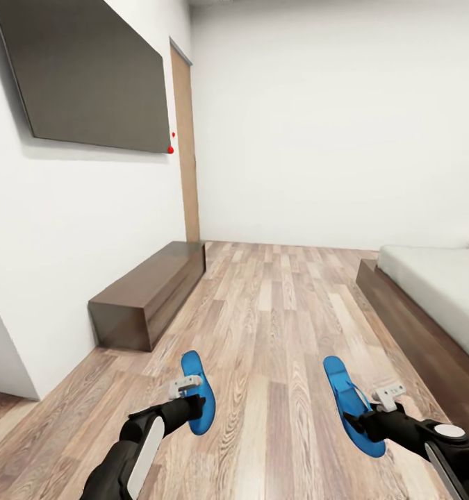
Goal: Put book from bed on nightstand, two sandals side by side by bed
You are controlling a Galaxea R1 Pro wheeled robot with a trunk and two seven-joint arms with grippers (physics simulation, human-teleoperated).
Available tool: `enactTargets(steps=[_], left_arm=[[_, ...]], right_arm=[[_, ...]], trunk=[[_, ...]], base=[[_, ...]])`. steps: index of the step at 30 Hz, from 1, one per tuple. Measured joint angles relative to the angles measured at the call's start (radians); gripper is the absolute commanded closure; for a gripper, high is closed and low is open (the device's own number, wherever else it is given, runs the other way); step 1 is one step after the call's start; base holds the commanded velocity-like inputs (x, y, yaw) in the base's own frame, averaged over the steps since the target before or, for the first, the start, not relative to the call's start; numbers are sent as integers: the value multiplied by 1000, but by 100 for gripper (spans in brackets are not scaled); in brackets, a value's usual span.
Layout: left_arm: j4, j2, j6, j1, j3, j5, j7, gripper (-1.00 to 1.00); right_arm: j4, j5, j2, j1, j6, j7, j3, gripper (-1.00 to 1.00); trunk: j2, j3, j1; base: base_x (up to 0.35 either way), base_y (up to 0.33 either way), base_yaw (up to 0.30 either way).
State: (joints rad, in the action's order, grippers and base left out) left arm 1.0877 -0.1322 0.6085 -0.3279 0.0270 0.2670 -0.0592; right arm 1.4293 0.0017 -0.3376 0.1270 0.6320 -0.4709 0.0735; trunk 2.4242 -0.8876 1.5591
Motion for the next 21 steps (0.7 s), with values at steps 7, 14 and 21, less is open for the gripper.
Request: enactTargets(steps=[7, 14, 21], left_arm=[[20, 28, 91, 0, -25, 196, 0, 100], [8, 45, 93, 0, -27, 239, 2, 100], [-9, 48, 37, 0, -17, 241, 1, 100]], right_arm=[[-324, 51, -7, 10, -254, -6, 0, 100], [-343, 48, -7, 12, -256, -7, 0, 100], [-369, 47, -12, 21, -245, -6, 2, 100]], trunk=[[21, -9, 11], [35, -13, 19], [35, -16, 19]], base=[[0, 0, -259], [0, 0, -259], [0, 0, -250]])
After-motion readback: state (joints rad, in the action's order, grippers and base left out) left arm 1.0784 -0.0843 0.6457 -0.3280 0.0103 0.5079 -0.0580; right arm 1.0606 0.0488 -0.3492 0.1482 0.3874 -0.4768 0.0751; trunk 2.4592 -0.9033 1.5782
